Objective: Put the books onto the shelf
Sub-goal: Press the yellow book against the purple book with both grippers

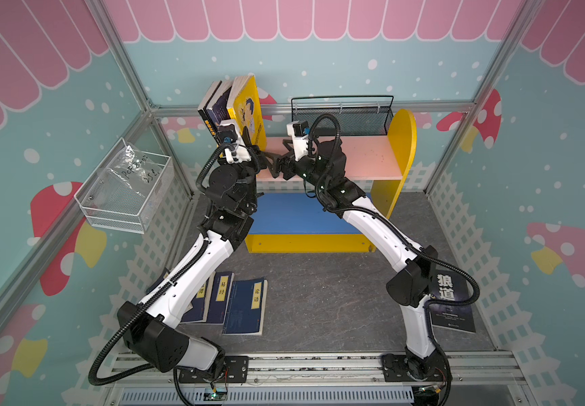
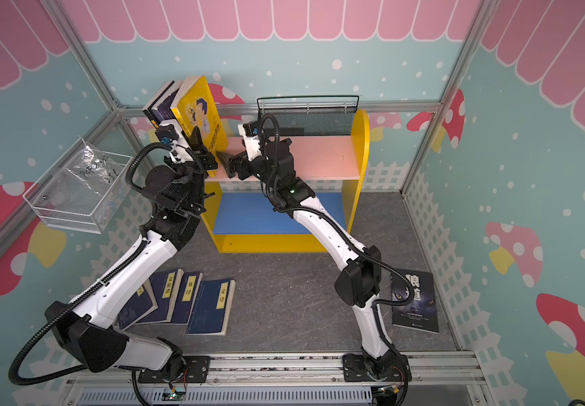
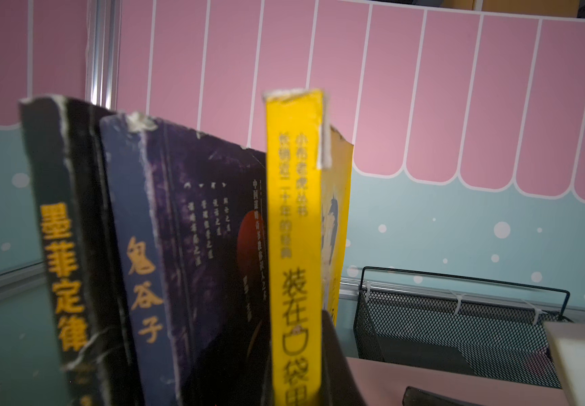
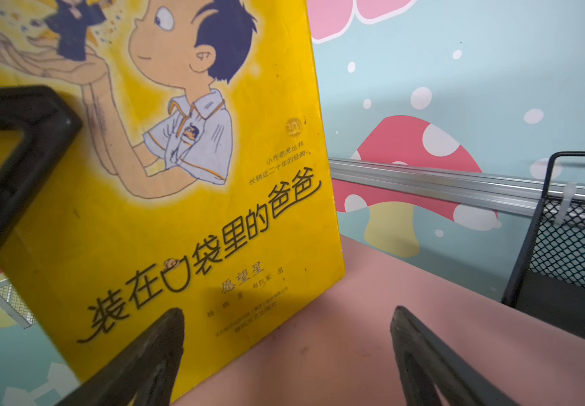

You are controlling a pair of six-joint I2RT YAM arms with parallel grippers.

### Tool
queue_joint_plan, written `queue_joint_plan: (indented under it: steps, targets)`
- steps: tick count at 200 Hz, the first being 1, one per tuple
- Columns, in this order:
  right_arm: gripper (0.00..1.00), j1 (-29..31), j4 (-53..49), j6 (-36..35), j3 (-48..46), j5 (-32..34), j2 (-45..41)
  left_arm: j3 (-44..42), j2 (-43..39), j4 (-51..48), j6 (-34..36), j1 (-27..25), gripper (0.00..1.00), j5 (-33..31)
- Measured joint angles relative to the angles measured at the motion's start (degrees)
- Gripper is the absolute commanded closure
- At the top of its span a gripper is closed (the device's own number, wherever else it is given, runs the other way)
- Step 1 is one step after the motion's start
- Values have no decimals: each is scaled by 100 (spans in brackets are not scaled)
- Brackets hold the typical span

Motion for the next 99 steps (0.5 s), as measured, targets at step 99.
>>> queue_joint_plan:
  steps: [99]
  targets:
    - [7, 26, 4, 2, 68, -87, 57, -7, 0, 0, -227, 33, 86, -109]
